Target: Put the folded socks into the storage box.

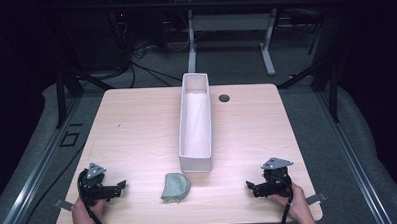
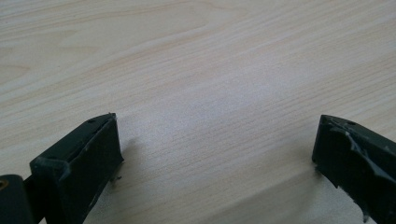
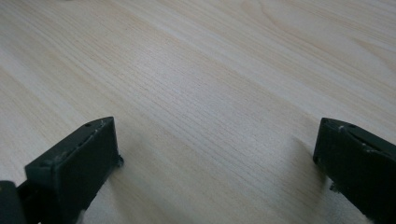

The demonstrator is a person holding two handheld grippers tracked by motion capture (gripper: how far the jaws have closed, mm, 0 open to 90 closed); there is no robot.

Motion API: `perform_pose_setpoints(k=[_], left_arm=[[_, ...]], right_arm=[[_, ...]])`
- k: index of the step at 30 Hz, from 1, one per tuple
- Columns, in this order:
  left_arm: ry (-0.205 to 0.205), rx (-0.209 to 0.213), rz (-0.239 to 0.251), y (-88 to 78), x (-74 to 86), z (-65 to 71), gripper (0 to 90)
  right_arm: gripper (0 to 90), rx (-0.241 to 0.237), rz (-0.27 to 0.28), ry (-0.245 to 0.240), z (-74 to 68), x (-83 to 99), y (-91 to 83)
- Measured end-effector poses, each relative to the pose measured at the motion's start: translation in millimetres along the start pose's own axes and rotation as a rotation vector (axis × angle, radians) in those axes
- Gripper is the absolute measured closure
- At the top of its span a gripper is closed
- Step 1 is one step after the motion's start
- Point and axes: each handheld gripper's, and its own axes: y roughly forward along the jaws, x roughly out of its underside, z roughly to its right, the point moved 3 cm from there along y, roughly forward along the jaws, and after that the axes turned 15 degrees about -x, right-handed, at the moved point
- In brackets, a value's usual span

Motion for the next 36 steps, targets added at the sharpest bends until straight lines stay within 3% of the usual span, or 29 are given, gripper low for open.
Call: perform_pose_setpoints(k=[15, 24, 31, 36], left_arm=[[-0.005, -0.004, -0.001, 0.1, -0.5, 1.6, 1.0], [0.032, 0.034, 0.009, 0.8, -3.8, 11.0, 1.1], [0.041, 0.028, -0.035, -2.3, -6.0, 17.1, 0.4], [0.015, 0.042, -0.041, -8.9, -5.1, 24.7, 0.1]], right_arm=[[0.0, -0.028, -0.025, -0.020, 5.4, -7.0, 4.1], [0.0, -0.034, -0.023, -0.019, 5.7, -6.9, 4.0], [0.0, -0.030, -0.019, -0.016, 6.1, -6.7, 3.9], [0.0, -0.030, -0.017, -0.017, 6.1, -6.5, 3.9]])
